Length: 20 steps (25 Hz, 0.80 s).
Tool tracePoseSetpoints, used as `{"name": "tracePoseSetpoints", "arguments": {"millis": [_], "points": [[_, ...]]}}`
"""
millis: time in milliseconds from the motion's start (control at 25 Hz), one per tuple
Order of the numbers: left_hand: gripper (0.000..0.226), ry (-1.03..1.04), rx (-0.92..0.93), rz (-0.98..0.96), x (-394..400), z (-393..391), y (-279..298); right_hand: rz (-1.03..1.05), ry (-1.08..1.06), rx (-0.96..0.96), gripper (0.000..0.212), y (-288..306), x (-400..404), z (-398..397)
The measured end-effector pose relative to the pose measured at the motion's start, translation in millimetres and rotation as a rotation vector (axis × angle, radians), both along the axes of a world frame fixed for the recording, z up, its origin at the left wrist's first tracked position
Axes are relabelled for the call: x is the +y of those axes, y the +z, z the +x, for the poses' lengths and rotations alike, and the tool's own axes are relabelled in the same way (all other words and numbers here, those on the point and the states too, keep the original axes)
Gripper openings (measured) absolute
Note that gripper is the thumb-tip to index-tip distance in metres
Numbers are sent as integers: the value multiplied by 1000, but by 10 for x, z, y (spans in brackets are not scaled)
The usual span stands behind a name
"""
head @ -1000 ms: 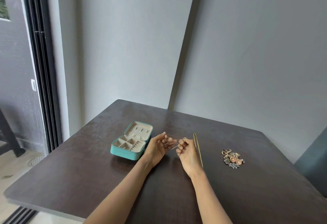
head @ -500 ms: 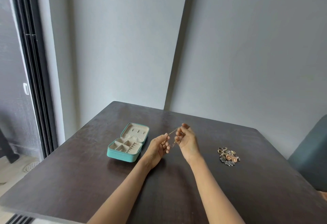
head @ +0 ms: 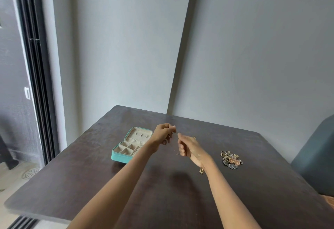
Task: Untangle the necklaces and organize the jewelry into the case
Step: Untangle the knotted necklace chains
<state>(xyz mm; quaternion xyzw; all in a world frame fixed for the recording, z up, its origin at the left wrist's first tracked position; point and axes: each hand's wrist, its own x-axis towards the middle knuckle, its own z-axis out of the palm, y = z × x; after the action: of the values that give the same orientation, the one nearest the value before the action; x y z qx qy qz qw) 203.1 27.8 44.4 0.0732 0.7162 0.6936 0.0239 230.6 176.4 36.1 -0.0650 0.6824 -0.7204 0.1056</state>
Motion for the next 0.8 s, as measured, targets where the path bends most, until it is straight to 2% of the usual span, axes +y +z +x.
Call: {"name": "tracePoseSetpoints", "arguments": {"millis": [80,160,240,320,400,520,600,640,720,800], "points": [[25,-14,10,-97,-12,16,-18,-183,-52,2,34,57,24,-17],[24,-57,0,-160,4,50,-35,-317,-58,-37,29,90,20,-12],[25,-64,-13,-134,45,69,-36,-420,-54,-69,20,94,9,13],[25,-73,-32,-78,92,85,-31,-516,-66,-93,24,91,42,34],[23,-129,-56,-38,131,117,-37,-540,-84,-76,31,90,90,54],[21,-259,-112,100,162,147,-62,-490,-107,23,28,109,141,82],[16,-286,-157,204,173,144,-70,-493,-85,65,65,97,185,51],[12,-286,-176,257,183,140,-73,-503,-68,70,76,86,206,33],[6,-283,-207,386,197,125,-102,-534,-43,68,84,56,214,4],[13,-260,-233,510,197,108,-158,-555,-45,74,88,36,195,-7]]}}
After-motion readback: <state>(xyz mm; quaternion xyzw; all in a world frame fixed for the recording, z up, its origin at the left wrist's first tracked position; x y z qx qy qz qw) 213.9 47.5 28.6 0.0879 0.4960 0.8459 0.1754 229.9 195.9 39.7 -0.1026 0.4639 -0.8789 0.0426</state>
